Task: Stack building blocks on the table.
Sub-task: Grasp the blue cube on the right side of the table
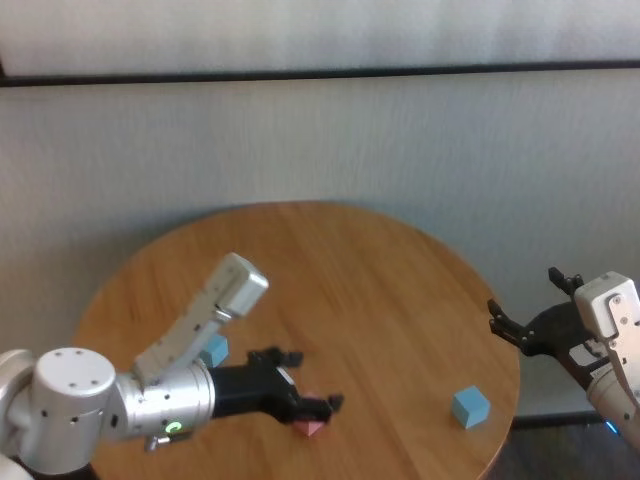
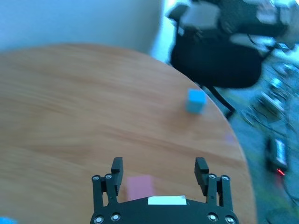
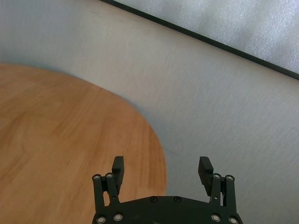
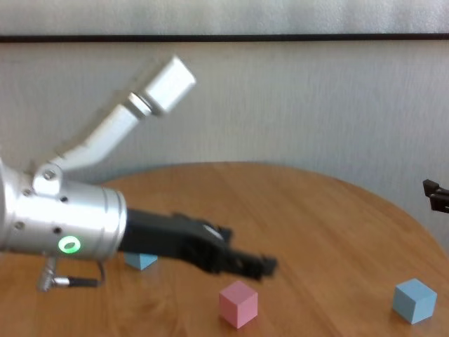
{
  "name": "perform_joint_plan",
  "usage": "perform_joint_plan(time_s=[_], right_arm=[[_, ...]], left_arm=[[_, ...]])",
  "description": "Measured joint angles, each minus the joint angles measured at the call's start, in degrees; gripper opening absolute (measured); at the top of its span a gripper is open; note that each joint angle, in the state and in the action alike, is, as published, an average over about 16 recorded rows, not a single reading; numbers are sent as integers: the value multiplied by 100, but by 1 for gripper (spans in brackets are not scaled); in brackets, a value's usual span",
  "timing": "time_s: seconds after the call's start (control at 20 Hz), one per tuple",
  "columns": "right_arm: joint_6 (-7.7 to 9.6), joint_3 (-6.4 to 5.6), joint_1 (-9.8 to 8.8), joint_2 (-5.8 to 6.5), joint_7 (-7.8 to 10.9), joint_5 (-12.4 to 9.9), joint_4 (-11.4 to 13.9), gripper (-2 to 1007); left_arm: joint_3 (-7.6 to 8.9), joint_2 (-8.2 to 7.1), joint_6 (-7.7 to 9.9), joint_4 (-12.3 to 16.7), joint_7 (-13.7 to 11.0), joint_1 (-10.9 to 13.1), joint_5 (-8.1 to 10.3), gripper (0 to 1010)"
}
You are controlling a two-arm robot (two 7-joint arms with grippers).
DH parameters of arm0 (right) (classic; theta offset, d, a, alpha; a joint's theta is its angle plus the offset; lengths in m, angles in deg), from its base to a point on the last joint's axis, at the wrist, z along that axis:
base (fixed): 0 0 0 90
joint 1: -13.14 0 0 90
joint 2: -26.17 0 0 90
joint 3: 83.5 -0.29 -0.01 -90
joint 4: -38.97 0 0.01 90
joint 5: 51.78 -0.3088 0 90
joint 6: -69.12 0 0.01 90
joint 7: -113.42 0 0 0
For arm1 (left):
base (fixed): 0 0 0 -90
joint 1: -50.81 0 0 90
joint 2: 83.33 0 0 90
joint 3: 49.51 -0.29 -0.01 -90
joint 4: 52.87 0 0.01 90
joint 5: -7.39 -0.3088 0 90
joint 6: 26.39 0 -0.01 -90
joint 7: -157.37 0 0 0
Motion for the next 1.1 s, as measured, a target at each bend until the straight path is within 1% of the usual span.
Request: perform_joint_plan(time_s=[0.1, 0.25, 0.45, 0.6, 0.7, 0.8, 1.1], right_arm=[[0, 0, 0, 0, 0, 0, 0, 1001], [0, 0, 0, 0, 0, 0, 0, 1001], [0, 0, 0, 0, 0, 0, 0, 1001], [0, 0, 0, 0, 0, 0, 0, 1001], [0, 0, 0, 0, 0, 0, 0, 1001], [0, 0, 0, 0, 0, 0, 0, 1001], [0, 0, 0, 0, 0, 0, 0, 1001]], left_arm=[[176, -10, -188, 122, 223, 109, 56, 996], [439, 0, -466, 276, 621, 268, 71, 1000], [774, 51, -812, 424, 1204, 486, -14, 1000], [1009, 98, -1026, 499, 1569, 655, -98, 1000], [1143, 125, -1126, 525, 1748, 757, -150, 1000], [1245, 141, -1179, 534, 1855, 842, -190, 1000], [1434, 160, -1212, 519, 2028, 1018, -238, 1000]])
